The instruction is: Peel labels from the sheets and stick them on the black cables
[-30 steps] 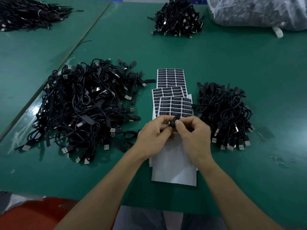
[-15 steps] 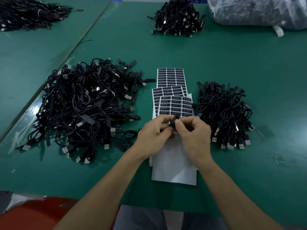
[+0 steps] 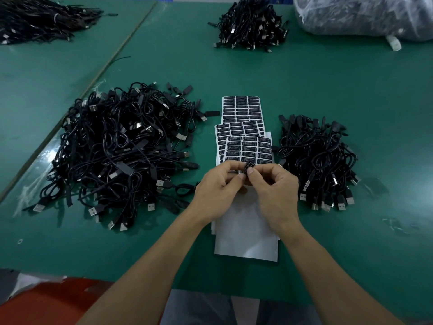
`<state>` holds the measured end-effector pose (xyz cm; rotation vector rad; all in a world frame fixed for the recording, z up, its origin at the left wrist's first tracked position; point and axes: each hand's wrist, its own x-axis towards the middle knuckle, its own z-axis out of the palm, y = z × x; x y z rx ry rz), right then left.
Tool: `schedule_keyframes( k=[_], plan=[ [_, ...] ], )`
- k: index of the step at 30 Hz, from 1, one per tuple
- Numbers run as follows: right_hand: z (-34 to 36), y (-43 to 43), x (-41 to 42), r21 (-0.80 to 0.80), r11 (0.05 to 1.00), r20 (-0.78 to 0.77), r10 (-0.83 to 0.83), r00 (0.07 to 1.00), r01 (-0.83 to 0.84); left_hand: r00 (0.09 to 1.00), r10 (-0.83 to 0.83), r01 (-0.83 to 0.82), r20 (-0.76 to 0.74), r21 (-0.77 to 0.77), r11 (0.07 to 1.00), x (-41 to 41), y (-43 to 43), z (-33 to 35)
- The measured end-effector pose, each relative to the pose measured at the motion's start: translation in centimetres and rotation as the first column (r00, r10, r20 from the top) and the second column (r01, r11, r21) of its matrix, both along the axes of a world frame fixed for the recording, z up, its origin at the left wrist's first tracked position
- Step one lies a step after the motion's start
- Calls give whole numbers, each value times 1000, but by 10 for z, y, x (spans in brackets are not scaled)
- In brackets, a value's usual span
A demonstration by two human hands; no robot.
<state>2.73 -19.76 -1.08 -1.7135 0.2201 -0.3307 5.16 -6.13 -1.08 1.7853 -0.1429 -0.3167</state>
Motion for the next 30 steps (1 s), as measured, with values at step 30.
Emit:
schedule_keyframes(
  k=[30],
  plan=[
    [0,0,-3,20,997,-7,-78,997,78,999,25,-24,39,-23,999,-3,-1,-1]
  ],
)
